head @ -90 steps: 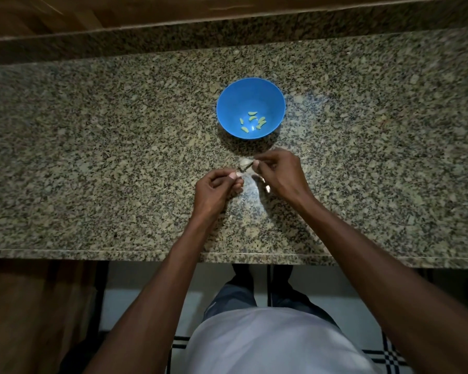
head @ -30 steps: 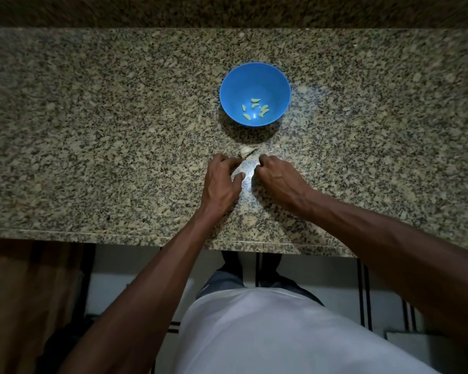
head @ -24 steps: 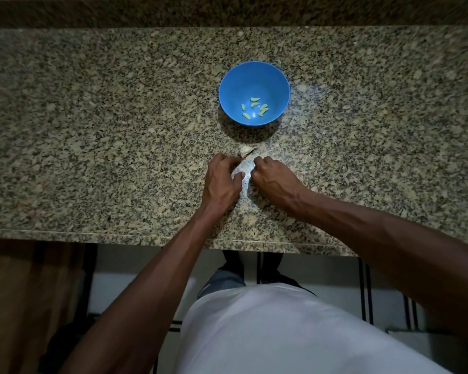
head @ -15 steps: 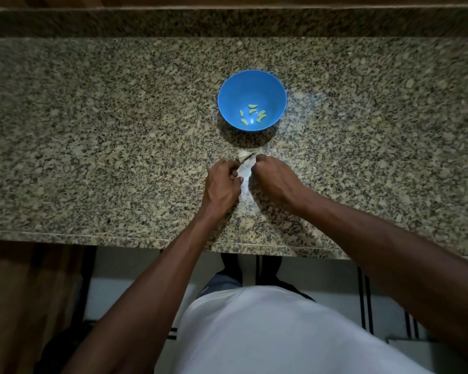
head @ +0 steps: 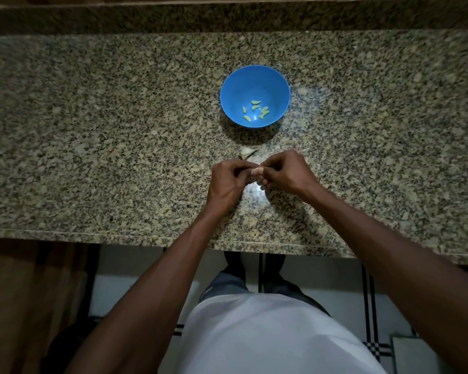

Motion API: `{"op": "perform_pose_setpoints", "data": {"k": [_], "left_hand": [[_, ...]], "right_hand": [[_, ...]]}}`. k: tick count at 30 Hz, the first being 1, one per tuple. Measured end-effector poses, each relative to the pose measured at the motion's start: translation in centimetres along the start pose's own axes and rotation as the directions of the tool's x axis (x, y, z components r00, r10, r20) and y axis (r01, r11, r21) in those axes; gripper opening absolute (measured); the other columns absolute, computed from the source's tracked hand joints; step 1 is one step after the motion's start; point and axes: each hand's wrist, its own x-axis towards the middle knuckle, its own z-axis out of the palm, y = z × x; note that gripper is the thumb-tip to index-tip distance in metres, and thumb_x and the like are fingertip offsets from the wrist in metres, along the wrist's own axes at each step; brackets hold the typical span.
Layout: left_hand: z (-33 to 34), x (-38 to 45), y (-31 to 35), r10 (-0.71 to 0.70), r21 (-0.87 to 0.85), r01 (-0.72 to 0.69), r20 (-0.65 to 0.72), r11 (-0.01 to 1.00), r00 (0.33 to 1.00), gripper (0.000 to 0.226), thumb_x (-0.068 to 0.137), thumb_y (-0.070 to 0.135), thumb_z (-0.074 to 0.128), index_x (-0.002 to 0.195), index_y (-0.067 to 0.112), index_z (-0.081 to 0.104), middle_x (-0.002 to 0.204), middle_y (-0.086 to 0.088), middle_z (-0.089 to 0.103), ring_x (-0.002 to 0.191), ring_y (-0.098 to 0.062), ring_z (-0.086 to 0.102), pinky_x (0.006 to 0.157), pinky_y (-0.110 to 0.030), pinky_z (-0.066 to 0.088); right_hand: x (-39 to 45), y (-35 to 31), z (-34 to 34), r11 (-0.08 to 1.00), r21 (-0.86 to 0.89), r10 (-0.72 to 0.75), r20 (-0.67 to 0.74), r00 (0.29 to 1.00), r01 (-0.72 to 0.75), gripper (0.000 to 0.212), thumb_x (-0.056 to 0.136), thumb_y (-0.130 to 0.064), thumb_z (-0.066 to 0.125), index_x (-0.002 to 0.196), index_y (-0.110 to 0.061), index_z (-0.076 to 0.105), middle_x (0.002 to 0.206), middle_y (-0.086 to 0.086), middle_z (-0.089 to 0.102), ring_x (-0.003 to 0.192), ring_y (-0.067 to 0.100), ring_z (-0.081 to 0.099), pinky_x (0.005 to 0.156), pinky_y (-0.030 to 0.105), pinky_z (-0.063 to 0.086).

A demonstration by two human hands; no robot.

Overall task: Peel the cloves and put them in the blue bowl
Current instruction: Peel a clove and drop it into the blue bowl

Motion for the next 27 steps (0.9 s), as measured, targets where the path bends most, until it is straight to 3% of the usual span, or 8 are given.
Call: {"op": "perform_pose_setpoints", "data": {"k": [5,8,11,14,18,21,25,27], "left_hand": [[1.0,-0.3,1.0,0.188,0.223,-0.161,-0.104,0.961,0.977,0.011,0.094,0.006,0.072,0.099,0.008,0.081,0.086,-0.003,0.079,0.070,-0.006,0.068,0.065,-0.010,0.055],[1.8,-0.4,1.3,0.181,0.265,-0.127,-0.190,0.956,0.965,0.013,0.092,0.000,0.069,0.095,0.004,0.081,0.083,-0.008,0.078,0.066,-0.006,0.063,0.062,0.001,0.043],[2.0,-0.3,1.5,0.179,0.294,-0.117,-0.196,0.949,0.964,0.014,0.093,-0.002,0.067,0.095,0.004,0.080,0.083,-0.009,0.078,0.065,-0.005,0.060,0.062,0.002,0.040],[1.7,-0.2,1.3,0.211,0.285,-0.177,-0.092,0.942,0.973,0.012,0.097,0.002,0.067,0.099,0.002,0.078,0.086,-0.009,0.077,0.067,0.000,0.058,0.064,-0.001,0.046],[1.2,0.3,-0.1,0.196,0.316,-0.183,-0.010,0.931,0.981,0.018,0.098,0.001,0.064,0.110,0.003,0.077,0.096,-0.010,0.076,0.081,-0.014,0.068,0.071,-0.024,0.060],[0.7,0.2,-0.8,0.157,0.331,-0.130,-0.055,0.935,0.986,0.022,0.098,-0.002,0.062,0.117,-0.003,0.073,0.106,-0.015,0.073,0.089,-0.012,0.064,0.074,-0.002,0.048],[0.4,0.2,-1.6,0.142,0.347,-0.125,-0.025,0.930,0.990,0.022,0.097,0.001,0.064,0.117,0.001,0.072,0.106,-0.007,0.070,0.082,0.009,0.059,0.075,-0.006,0.050],[0.5,0.3,-1.8,0.151,0.357,-0.137,-0.012,0.924,0.988,0.022,0.096,0.001,0.065,0.117,0.001,0.072,0.106,-0.007,0.068,0.082,0.007,0.059,0.077,-0.004,0.048]], "right_hand": [[0.3,0.0,1.2,0.988,-0.131,-0.097,-0.141,0.985,0.079,0.016,0.095,-0.018,0.074,0.084,-0.010,0.081,0.067,0.004,0.075,0.059,0.018,0.074,0.058,0.046,0.064],[0.7,0.2,2.0,0.957,-0.269,-0.168,-0.225,0.960,0.104,0.016,0.093,-0.013,0.072,0.080,-0.009,0.080,0.066,0.006,0.073,0.057,0.018,0.070,0.052,0.044,0.060],[0.7,0.2,2.5,0.942,-0.328,-0.167,-0.267,0.949,0.074,0.018,0.093,-0.012,0.072,0.077,-0.009,0.078,0.064,0.006,0.071,0.055,0.017,0.066,0.050,0.044,0.057],[0.8,0.2,2.4,0.971,-0.237,-0.071,-0.248,0.966,0.011,0.021,0.094,-0.017,0.073,0.075,-0.009,0.076,0.063,0.005,0.070,0.055,0.019,0.068,0.048,0.045,0.059],[0.6,0.4,1.6,0.984,-0.180,-0.033,-0.220,0.975,-0.007,0.013,0.092,-0.017,0.073,0.089,-0.008,0.081,0.076,0.006,0.076,0.065,0.018,0.072,0.061,0.042,0.064],[0.3,0.6,0.7,0.977,-0.207,-0.092,-0.208,0.974,0.048,0.014,0.092,-0.017,0.075,0.099,-0.006,0.082,0.087,0.006,0.079,0.072,0.014,0.072,0.070,0.032,0.063],[0.3,0.8,0.4,0.946,-0.308,-0.167,-0.182,0.969,0.105,0.011,0.091,-0.012,0.077,0.100,-0.008,0.082,0.092,0.007,0.080,0.074,0.014,0.071,0.071,0.035,0.063],[0.2,0.9,0.7,0.917,-0.373,-0.206,-0.148,0.967,0.138,0.010,0.089,-0.005,0.074,0.094,-0.011,0.082,0.083,0.006,0.078,0.069,0.015,0.070,0.065,0.040,0.063]]}}
